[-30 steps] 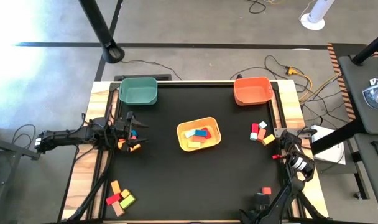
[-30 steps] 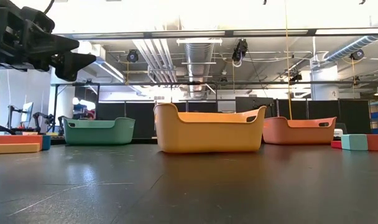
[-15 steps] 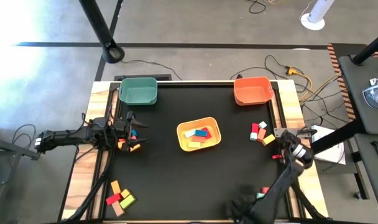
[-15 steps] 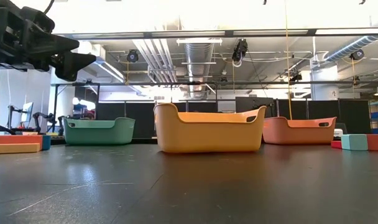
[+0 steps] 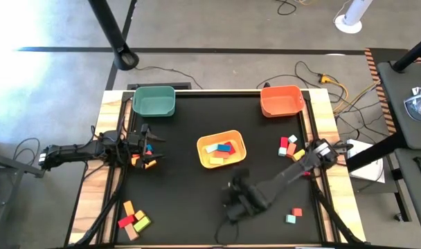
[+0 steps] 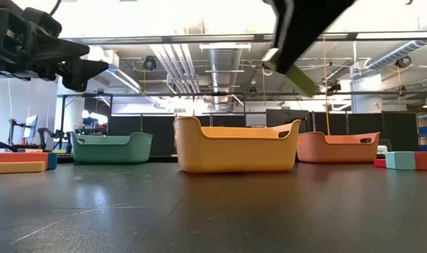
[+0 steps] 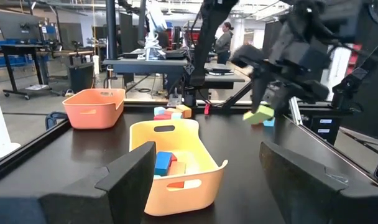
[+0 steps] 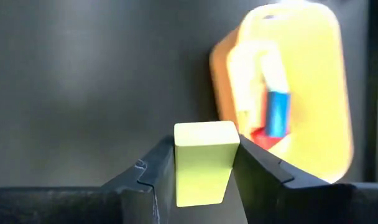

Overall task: Sort blocks by size
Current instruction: Put the yellow thin block into the yellow bin

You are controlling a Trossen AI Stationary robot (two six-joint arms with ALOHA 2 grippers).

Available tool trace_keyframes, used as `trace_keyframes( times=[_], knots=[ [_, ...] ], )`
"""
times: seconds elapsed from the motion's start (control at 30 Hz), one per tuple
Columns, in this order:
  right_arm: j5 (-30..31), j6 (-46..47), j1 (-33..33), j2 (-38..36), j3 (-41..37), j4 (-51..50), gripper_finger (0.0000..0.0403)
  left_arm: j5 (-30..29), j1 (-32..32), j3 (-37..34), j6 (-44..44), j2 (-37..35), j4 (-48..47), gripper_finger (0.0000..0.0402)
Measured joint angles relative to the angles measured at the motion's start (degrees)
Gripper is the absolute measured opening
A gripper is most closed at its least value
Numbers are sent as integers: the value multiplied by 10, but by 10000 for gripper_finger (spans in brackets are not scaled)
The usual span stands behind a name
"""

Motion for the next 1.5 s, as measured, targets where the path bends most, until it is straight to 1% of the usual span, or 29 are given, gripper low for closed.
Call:
trace_keyframes(
  times=[0.2,0.3,0.47,0.6,0.7,0.87,0.93,1.13,1.27,1.43,1.5],
  knots=[
    [-1,-119,-78,-21,0,23,129,0,0,0,0,0,0,274],
    [-11,-177,-125,-20,-1,59,126,0,0,0,0,0,0,274],
    [-98,-254,-203,-7,-25,139,133,0,0,0,0,0,0,274],
    [-131,-269,-255,8,-36,148,130,0,0,0,0,0,0,274],
    [-169,-265,-284,19,-50,165,126,0,0,0,0,0,0,274],
    [-237,-249,-305,27,-70,220,133,0,0,0,0,0,0,274],
    [-250,-249,-308,27,-73,231,135,0,0,0,0,0,0,274],
    [-256,-242,-308,27,-74,232,126,0,0,0,0,1,0,274],
    [-282,-238,-307,27,-79,230,131,0,0,0,0,1,0,274],
    [-282,-239,-312,27,-96,231,136,0,0,0,0,1,0,274],
    [-268,-238,-317,27,-103,230,133,0,0,0,0,1,0,274]
  ],
)
